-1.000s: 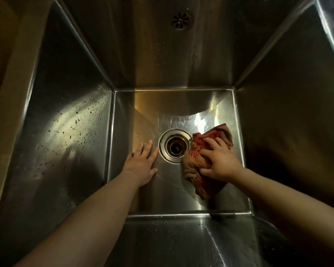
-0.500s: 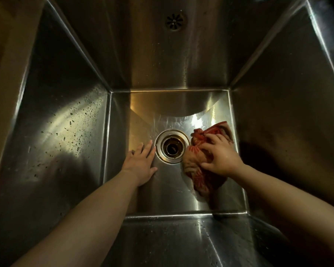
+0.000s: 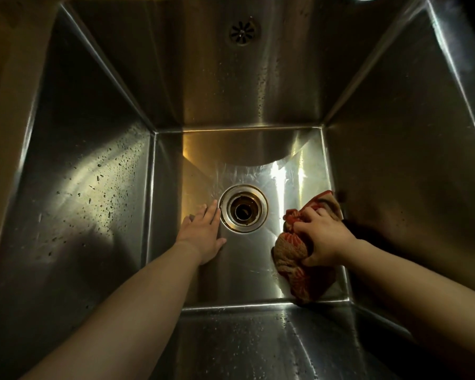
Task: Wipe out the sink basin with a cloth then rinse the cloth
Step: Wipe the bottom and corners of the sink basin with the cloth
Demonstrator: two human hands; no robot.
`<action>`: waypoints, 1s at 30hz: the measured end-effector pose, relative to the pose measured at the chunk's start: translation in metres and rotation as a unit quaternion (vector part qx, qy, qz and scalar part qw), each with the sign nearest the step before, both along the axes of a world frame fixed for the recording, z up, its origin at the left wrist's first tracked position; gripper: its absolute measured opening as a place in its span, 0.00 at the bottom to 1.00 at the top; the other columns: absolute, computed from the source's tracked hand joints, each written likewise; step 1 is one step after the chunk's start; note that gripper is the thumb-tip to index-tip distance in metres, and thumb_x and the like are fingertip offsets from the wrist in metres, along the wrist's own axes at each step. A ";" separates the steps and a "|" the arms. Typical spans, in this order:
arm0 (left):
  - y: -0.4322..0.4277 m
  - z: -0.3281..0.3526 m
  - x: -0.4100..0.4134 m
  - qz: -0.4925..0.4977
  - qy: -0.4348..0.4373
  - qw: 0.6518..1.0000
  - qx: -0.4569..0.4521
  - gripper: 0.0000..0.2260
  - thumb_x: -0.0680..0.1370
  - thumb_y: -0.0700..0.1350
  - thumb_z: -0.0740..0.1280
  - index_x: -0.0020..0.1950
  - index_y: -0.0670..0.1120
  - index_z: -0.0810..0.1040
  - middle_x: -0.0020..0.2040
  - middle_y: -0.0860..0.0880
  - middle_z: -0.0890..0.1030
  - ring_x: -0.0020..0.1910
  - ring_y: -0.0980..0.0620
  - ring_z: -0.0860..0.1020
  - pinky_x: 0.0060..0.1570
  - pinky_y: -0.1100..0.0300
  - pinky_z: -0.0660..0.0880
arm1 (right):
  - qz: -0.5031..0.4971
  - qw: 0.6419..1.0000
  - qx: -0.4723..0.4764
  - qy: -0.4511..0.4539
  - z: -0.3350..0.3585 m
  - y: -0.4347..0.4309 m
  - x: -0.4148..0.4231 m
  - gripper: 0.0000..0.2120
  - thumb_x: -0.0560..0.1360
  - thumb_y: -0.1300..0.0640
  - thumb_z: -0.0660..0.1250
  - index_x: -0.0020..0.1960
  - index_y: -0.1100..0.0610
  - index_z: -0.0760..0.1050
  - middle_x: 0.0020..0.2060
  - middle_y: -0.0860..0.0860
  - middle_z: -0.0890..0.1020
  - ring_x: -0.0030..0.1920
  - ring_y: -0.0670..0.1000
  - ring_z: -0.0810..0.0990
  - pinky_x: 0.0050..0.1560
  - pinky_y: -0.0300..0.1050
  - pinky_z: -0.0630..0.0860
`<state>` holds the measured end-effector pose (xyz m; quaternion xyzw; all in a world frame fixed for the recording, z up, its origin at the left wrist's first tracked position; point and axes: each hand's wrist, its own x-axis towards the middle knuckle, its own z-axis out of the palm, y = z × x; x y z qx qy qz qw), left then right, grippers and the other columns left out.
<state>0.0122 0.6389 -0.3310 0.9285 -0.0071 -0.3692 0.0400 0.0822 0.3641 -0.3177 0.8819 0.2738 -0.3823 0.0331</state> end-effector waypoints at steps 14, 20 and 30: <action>0.011 0.005 0.005 0.003 -0.041 0.999 -0.032 0.32 0.81 0.56 0.54 0.77 0.49 0.39 0.78 0.52 0.40 0.77 0.50 0.44 0.74 0.48 0.50 | 0.039 0.978 0.205 -0.010 -0.014 0.075 -0.015 0.28 0.63 0.41 0.72 0.60 0.43 0.71 0.64 0.47 0.65 0.66 0.53 0.60 0.65 0.57 0.63; -0.001 0.005 0.014 -0.007 -0.091 0.991 -0.095 0.30 0.81 0.58 0.51 0.78 0.49 0.43 0.79 0.51 0.44 0.77 0.50 0.47 0.74 0.48 0.55 | -0.070 0.956 0.267 -0.099 -0.007 0.043 0.006 0.26 0.72 0.35 0.60 0.66 0.43 0.66 0.70 0.46 0.62 0.70 0.49 0.59 0.65 0.54 0.68; -0.052 -0.001 0.022 -0.078 -0.015 0.977 -0.200 0.39 0.70 0.72 0.59 0.75 0.65 0.43 0.78 0.53 0.42 0.77 0.44 0.43 0.74 0.42 0.50 | -0.129 0.989 0.046 -0.055 -0.027 -0.005 0.020 0.40 0.75 0.43 0.65 0.77 0.51 0.45 0.77 0.50 0.43 0.76 0.54 0.44 0.72 0.53 0.56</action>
